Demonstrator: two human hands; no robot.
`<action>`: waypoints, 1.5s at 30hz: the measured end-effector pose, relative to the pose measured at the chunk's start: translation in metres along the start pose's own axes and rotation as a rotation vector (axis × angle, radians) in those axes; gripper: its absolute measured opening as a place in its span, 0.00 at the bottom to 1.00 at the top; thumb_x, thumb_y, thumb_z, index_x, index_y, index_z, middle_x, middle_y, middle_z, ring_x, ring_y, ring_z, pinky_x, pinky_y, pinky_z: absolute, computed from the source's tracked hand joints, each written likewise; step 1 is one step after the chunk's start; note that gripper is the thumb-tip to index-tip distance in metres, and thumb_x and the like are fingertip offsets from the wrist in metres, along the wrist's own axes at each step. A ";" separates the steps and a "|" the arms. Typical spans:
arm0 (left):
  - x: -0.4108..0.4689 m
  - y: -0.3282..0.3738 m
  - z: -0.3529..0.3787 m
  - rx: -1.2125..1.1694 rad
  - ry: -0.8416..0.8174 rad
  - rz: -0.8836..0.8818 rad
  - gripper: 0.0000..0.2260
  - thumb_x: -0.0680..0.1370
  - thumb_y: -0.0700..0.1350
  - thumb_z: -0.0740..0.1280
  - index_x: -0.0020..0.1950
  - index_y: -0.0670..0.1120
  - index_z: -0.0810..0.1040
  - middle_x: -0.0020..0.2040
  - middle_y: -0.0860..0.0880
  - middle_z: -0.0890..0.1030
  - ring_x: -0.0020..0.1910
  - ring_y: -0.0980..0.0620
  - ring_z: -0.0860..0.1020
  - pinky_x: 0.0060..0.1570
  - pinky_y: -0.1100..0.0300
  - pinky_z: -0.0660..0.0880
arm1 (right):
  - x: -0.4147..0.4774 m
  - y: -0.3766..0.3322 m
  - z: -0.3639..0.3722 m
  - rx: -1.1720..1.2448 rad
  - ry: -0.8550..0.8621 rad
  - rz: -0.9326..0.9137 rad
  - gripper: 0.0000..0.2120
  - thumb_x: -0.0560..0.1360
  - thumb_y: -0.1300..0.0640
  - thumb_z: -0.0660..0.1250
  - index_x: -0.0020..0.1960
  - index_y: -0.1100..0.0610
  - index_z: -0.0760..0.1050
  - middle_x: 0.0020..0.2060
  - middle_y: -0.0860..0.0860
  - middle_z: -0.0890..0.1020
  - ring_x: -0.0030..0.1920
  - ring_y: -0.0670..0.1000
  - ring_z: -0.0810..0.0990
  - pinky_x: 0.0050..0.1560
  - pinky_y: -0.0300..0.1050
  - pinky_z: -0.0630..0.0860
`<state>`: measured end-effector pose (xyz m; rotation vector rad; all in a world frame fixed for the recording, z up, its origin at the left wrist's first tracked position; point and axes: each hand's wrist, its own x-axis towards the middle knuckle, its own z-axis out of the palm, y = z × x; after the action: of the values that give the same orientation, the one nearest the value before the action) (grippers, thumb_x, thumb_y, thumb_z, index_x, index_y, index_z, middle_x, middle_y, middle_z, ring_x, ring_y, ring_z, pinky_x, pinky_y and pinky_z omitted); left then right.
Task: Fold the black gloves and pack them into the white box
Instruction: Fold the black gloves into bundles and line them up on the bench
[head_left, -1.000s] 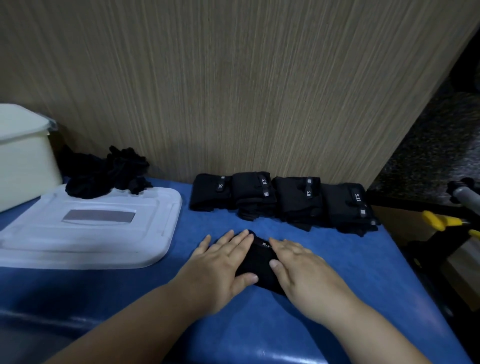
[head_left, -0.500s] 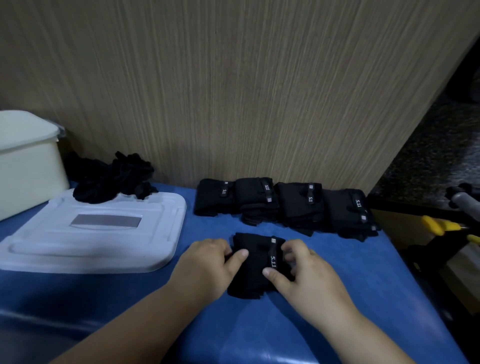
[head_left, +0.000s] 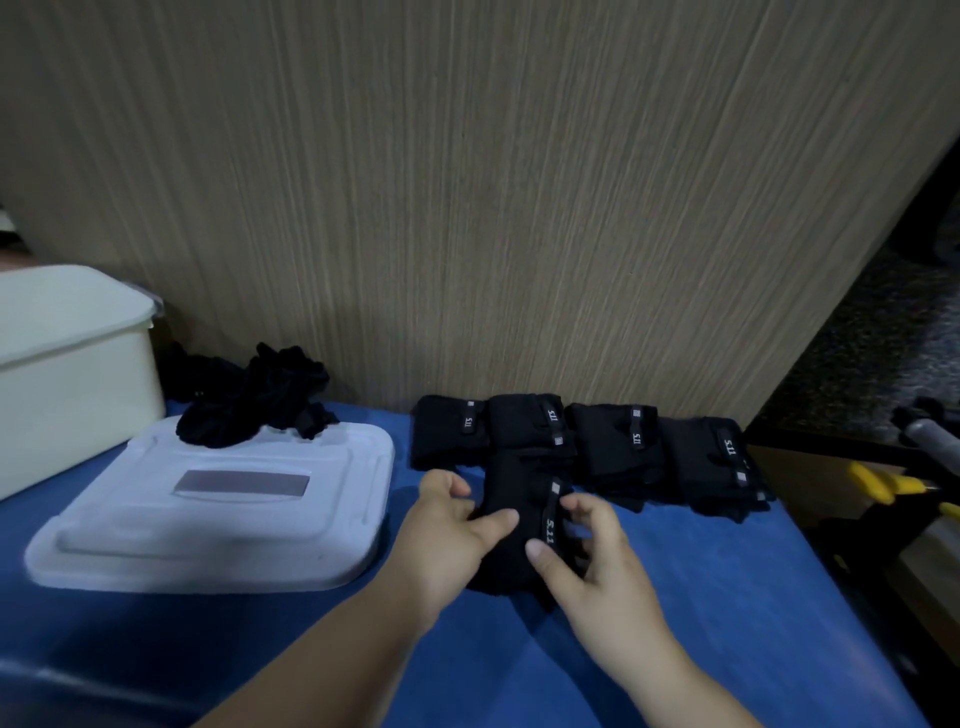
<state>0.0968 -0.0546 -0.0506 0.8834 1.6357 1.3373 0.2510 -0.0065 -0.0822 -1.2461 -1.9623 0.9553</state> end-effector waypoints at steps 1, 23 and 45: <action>0.002 0.002 -0.002 -0.067 0.008 0.010 0.17 0.75 0.43 0.71 0.57 0.45 0.65 0.46 0.51 0.80 0.45 0.54 0.80 0.42 0.65 0.78 | 0.004 -0.006 0.003 0.037 0.022 -0.019 0.18 0.73 0.47 0.70 0.56 0.37 0.64 0.58 0.40 0.75 0.57 0.41 0.76 0.57 0.40 0.73; 0.129 0.034 -0.035 0.058 0.255 0.042 0.09 0.79 0.47 0.64 0.57 0.47 0.67 0.52 0.45 0.79 0.49 0.47 0.79 0.52 0.48 0.78 | 0.134 -0.070 0.039 -0.499 0.149 -0.234 0.21 0.75 0.43 0.64 0.65 0.50 0.65 0.54 0.51 0.79 0.55 0.53 0.77 0.59 0.51 0.70; 0.149 -0.010 -0.026 1.130 -0.034 0.467 0.22 0.83 0.55 0.47 0.78 0.56 0.53 0.78 0.56 0.54 0.77 0.55 0.51 0.75 0.56 0.47 | 0.134 -0.015 0.050 -0.810 0.004 -0.220 0.56 0.60 0.36 0.10 0.78 0.53 0.50 0.77 0.48 0.55 0.77 0.47 0.47 0.75 0.48 0.38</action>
<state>0.0115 0.0661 -0.0826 2.0093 2.2322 0.5352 0.1551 0.1008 -0.0807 -1.3703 -2.5179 0.0113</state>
